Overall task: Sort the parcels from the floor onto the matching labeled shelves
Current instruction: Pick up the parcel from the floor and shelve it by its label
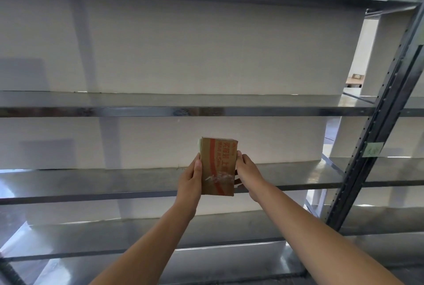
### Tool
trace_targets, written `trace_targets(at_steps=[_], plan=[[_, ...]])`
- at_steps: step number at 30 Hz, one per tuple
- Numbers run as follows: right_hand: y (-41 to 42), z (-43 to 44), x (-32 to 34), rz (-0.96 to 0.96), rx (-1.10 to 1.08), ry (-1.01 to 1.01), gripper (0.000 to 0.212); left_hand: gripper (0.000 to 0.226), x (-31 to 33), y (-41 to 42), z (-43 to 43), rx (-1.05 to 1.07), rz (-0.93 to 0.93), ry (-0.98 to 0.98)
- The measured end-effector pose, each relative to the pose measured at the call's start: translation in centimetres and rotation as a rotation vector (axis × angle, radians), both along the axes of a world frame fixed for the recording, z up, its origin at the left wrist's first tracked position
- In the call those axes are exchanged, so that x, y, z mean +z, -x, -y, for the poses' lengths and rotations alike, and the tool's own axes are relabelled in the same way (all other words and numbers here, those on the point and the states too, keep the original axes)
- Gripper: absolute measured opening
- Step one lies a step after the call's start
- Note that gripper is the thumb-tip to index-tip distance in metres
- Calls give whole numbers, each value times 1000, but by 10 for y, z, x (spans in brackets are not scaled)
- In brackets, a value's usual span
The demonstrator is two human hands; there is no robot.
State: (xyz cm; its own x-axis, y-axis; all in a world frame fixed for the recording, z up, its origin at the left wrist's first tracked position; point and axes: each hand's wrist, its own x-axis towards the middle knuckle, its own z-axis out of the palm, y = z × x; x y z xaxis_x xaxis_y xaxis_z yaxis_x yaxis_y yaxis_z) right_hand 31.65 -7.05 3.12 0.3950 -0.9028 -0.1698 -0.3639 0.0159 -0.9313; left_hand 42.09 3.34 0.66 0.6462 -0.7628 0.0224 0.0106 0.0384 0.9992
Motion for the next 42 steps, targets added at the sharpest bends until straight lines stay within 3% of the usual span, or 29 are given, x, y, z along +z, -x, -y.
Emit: trace_targets(at_steps=[10,15,18,26,32,42], plan=[[2,2,7,68,35,-140,68,40,-5,-14,-2,-10,96,-7],[7,6,6,183,52,-172,59,45,-4,-18,-4,-77,106,-11],[10,7,5,154,47,-133,57,47,-9,-26,-4,-107,108,-23],[11,2,2,126,4,-100,49,14,-23,-33,-4,-42,0,48],[4,0,-1,199,16,-168,43,27,-21,-33,7,44,-91,30],[5,1,2,394,-27,-247,29,16,-15,-33,13,-4,-85,73]])
